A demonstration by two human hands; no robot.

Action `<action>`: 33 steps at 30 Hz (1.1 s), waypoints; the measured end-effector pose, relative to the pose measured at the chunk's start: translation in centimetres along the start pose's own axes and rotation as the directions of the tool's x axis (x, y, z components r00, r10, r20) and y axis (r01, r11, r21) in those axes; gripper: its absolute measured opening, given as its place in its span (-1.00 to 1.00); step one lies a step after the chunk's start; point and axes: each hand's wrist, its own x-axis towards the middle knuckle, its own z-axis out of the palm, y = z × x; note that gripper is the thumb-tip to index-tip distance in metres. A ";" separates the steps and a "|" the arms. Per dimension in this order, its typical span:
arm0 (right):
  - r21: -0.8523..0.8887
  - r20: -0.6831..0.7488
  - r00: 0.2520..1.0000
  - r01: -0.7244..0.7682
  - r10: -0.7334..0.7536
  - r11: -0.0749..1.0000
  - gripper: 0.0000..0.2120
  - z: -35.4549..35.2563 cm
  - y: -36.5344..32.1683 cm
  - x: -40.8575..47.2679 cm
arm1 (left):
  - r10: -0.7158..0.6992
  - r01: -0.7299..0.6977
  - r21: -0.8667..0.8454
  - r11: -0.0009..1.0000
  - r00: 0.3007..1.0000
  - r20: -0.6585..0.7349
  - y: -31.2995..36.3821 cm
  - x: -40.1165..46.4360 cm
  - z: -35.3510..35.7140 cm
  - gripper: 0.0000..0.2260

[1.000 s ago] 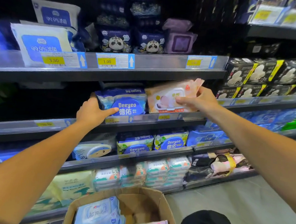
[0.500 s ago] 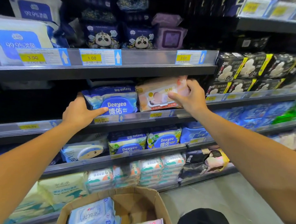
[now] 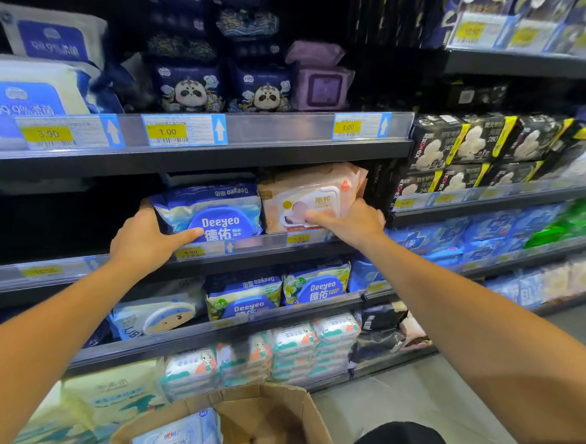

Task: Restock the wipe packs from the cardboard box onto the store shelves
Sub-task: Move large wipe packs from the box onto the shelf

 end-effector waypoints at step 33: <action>0.167 -0.031 0.979 0.205 -0.203 0.964 -0.36 -3.2 1.1 0.9 | -0.033 0.036 -0.047 0.998 0.997 0.067 0.1 -0.3 -0.6 -0.43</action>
